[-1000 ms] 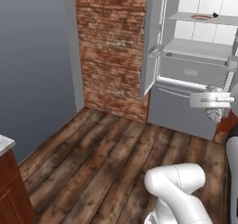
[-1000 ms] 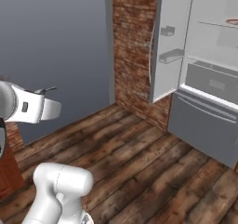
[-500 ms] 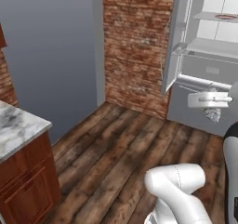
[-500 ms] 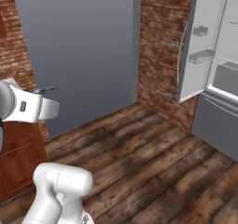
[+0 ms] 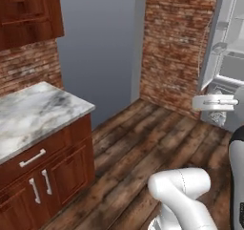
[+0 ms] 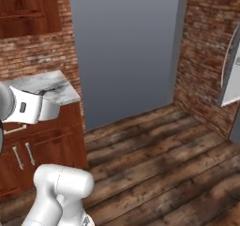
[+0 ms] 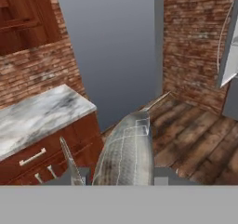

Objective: Retrieve the fish from the fridge and place it on the saucepan with marinade on the stove.

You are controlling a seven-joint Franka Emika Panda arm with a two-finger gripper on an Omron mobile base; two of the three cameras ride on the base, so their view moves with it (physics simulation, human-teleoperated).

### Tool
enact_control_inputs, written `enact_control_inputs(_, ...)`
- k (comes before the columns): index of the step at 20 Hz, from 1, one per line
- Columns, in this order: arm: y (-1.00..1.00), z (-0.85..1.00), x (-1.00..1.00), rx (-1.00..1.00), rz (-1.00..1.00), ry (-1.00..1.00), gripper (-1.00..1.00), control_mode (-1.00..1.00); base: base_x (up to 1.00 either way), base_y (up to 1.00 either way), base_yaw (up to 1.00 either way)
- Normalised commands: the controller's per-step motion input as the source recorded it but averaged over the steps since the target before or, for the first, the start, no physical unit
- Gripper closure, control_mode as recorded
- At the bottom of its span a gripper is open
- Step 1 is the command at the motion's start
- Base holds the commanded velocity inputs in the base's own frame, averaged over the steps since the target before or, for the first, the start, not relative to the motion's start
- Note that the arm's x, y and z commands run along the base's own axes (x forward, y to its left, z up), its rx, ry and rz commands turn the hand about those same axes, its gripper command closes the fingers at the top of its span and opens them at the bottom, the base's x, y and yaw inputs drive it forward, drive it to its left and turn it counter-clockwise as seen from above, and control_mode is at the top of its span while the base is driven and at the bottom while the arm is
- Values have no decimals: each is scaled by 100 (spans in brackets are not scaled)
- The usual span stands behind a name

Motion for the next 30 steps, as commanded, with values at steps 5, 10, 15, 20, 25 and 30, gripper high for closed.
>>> enact_control_inputs(5,0,0,0,0,0,0,100,100,-20,73,37)
enact_control_inputs(10,0,0,0,0,0,0,100,100,-6,88,34)
enact_control_inputs(15,0,0,0,0,0,0,100,100,-2,92,31)
enact_control_inputs(20,0,0,0,0,0,0,100,100,0,95,29)
enact_control_inputs(25,0,0,0,0,0,0,100,100,0,96,28)
enact_control_inputs(30,0,0,0,0,0,0,100,100,0,88,29)
